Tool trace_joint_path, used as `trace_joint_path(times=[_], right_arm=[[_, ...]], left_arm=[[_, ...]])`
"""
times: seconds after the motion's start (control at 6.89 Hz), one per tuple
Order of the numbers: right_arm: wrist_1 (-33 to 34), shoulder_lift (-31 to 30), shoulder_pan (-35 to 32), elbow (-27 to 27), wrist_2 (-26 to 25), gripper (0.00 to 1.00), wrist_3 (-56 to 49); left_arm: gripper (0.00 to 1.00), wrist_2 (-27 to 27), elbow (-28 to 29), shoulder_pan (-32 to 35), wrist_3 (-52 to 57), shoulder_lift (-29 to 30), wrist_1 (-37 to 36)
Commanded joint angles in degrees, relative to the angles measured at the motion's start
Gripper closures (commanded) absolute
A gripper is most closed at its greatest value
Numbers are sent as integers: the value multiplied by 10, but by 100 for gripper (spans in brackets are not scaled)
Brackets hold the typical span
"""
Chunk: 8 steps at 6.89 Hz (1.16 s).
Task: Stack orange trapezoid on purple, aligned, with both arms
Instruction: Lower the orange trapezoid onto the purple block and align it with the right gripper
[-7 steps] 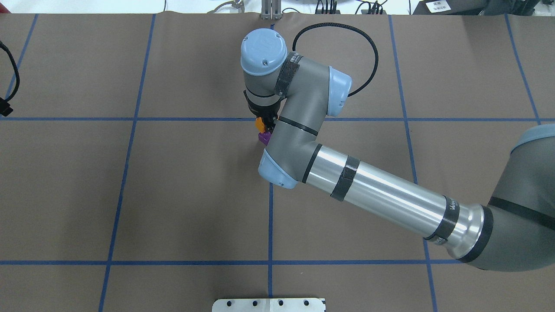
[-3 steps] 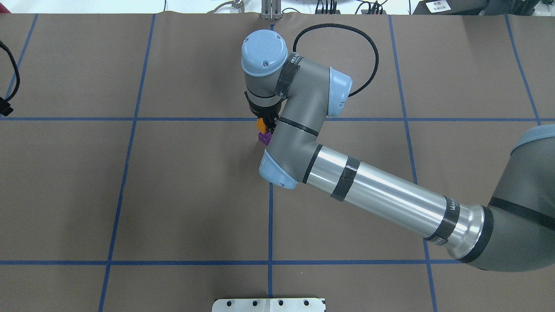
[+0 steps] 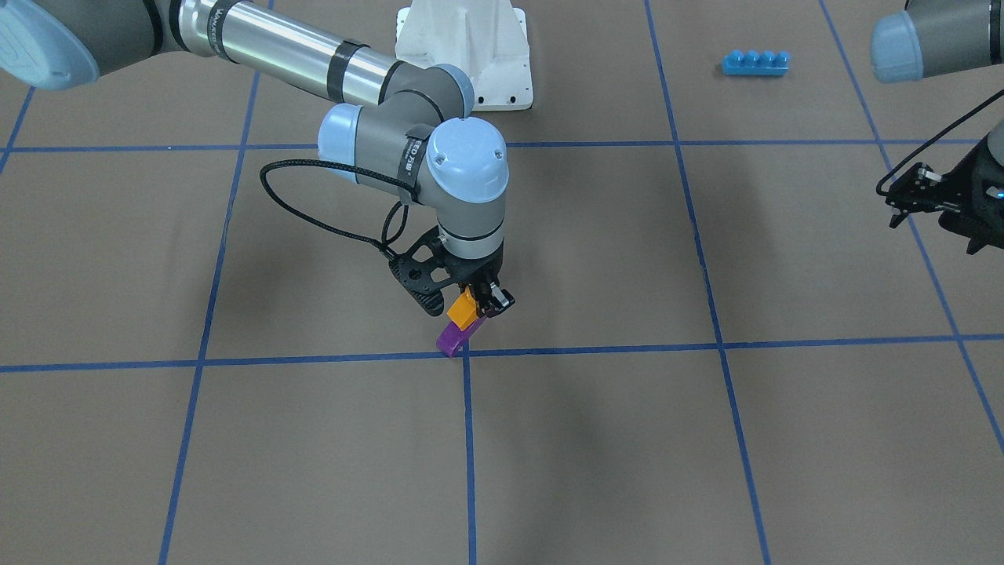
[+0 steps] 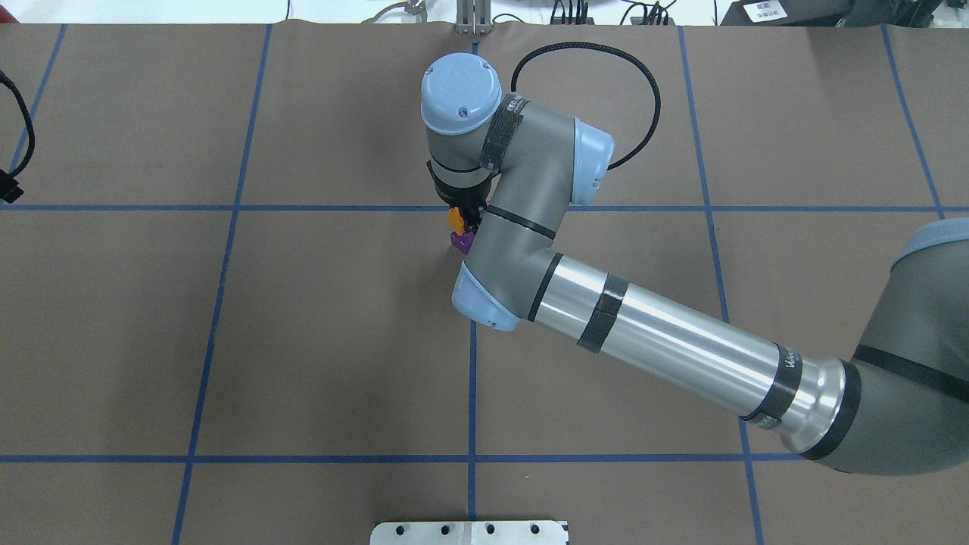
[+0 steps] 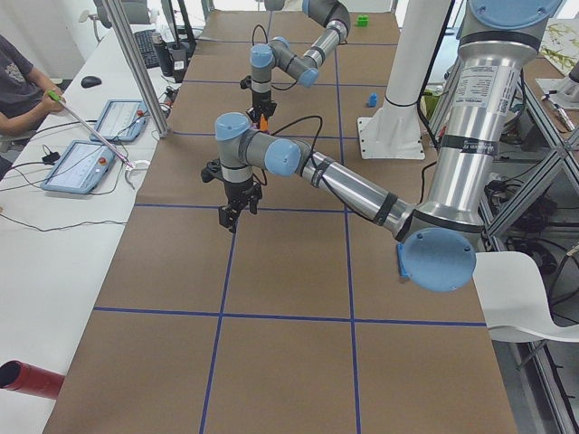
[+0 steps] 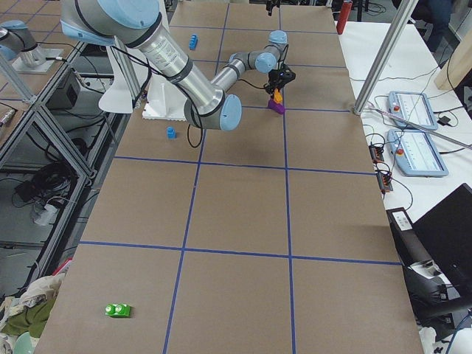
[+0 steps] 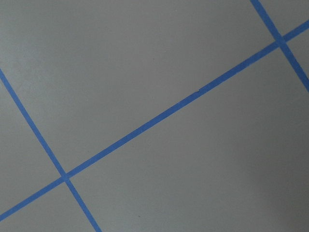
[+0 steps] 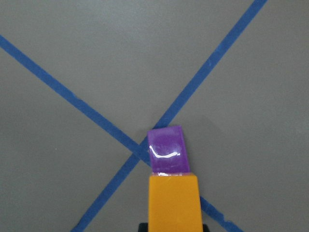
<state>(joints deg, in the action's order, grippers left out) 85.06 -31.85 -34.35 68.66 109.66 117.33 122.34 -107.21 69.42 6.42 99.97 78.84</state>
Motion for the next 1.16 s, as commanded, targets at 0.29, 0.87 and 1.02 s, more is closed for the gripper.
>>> trace_joint_path(times=[0.29,0.87,1.02], right_arm=[[0,0,1,-2,-1,100,-1],[0,-1,0,-3,-7,100,-2],[1,-1,2,-4,-8,100,-8]], left_arm=[[0,0,1,0,0,1,0],[0,0,2,-1,0,0,1],[0,-1,2,0,0,1,1]])
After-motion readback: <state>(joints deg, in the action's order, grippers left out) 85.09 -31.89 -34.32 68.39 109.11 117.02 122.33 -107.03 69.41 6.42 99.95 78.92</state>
